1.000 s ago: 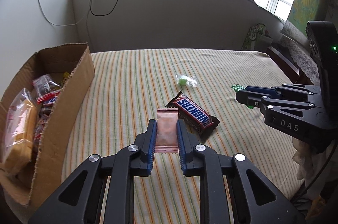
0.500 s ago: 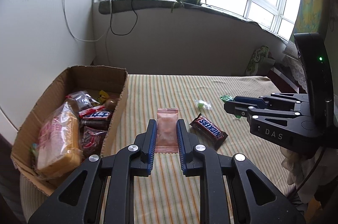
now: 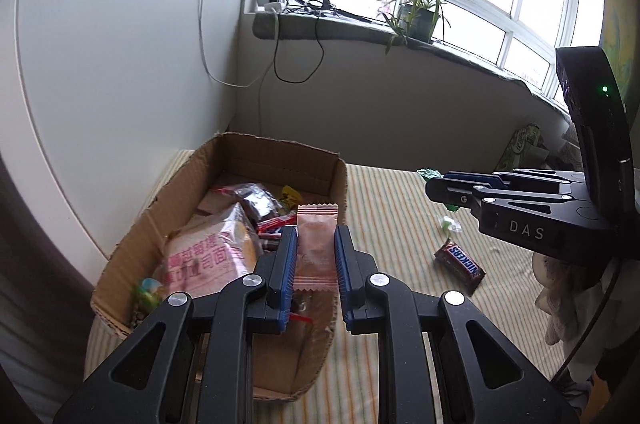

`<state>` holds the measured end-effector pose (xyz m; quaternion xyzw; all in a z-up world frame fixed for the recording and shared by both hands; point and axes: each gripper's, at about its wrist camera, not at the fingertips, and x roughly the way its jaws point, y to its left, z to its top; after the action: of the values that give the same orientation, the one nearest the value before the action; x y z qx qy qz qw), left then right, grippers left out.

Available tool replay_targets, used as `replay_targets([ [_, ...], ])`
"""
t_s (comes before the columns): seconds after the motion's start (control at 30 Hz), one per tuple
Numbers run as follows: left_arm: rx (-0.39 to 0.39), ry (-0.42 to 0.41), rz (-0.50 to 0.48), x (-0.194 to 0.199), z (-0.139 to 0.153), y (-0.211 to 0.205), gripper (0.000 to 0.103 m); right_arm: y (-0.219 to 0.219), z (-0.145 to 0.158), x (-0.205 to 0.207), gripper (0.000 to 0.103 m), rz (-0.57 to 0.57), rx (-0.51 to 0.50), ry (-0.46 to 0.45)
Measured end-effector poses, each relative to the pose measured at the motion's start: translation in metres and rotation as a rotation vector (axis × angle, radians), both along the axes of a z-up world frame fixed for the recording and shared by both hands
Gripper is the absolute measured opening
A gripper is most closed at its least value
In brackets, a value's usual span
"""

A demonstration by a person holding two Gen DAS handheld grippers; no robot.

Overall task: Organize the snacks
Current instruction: 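Carry both candies over the box and open both tools to drop them, then close the left tool on the Snickers bar while the right tool grasps the clear green-sweet bag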

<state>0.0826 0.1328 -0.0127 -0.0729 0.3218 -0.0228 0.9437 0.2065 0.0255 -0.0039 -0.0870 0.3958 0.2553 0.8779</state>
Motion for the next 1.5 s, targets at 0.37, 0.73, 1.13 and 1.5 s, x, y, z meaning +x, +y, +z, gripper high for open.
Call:
replay_targets([
  [0.37,0.003,0.012,0.069,0.006,-0.008,0.043,0.018,0.059,-0.008,0.026,0.022,0.069,0.001,0.024],
  [0.73,-0.013,0.019,0.082,0.011,-0.012,0.05,0.018,0.081,-0.021,0.034,0.023,0.11,0.008,0.057],
  [1.13,-0.017,0.009,0.101,0.008,-0.009,0.048,0.038,0.068,-0.007,0.027,0.054,0.107,0.042,0.021],
  [1.5,-0.022,-0.001,0.114,0.003,-0.002,0.041,0.038,0.032,0.005,0.023,0.054,0.099,0.07,0.014],
])
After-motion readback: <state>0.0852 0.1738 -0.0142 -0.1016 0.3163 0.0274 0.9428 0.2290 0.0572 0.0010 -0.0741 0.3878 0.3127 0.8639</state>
